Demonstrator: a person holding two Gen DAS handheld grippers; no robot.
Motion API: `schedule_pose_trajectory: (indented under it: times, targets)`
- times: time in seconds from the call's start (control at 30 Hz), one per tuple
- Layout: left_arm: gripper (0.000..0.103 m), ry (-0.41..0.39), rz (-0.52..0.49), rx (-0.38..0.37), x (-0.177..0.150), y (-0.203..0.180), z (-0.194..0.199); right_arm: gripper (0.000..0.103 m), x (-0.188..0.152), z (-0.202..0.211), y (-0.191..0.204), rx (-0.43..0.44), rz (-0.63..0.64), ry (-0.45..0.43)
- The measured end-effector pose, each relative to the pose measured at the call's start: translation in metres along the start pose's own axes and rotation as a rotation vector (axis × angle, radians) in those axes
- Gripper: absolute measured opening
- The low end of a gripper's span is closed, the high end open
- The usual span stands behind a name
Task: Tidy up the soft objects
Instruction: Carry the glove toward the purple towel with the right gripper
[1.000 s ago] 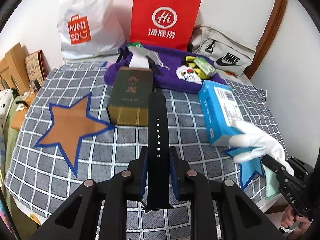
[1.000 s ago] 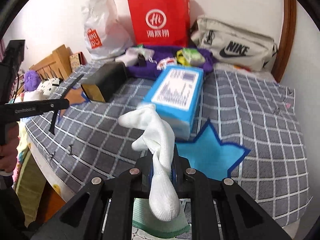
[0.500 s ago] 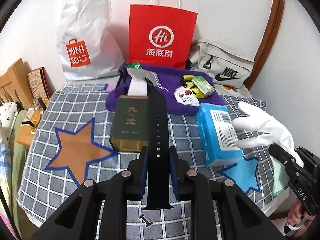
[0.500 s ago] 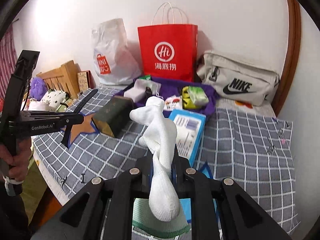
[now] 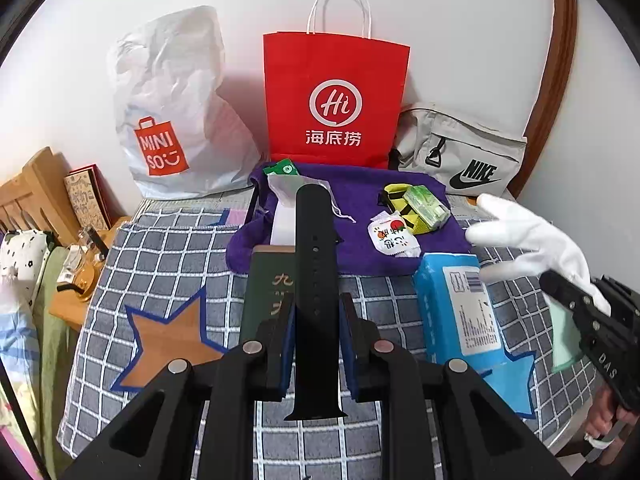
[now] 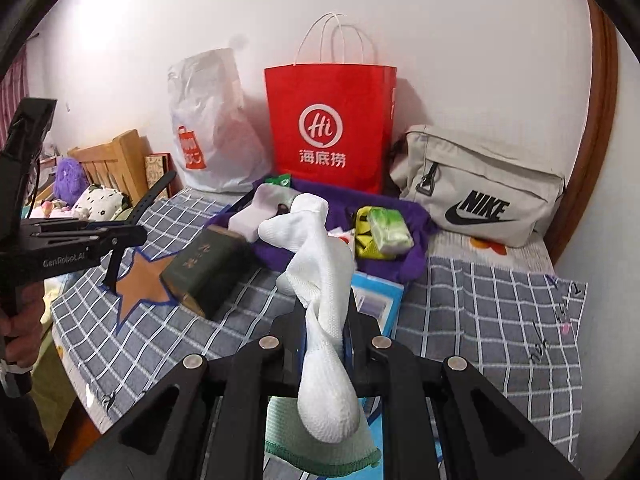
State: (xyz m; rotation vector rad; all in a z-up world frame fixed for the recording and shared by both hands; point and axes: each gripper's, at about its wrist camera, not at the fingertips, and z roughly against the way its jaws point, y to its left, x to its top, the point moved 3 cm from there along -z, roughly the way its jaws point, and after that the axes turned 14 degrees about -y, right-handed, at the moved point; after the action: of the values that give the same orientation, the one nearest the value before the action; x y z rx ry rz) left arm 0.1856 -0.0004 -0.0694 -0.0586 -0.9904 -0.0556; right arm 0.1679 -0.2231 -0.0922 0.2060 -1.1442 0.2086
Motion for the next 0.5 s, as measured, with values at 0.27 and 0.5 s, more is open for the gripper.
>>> schedule_pose_trajectory:
  times: [0.27,0.5]
  targets:
    - [0.02,0.008,-0.003,-0.003,0.012,0.0,-0.027,0.014,0.015,-0.032,-0.021,-0.026,-0.027,-0.006]
    - [0.02,0.014,0.009,0.011,0.022,0.009,-0.049,0.014,0.026,-0.059,-0.031,-0.038,-0.014,-0.007]
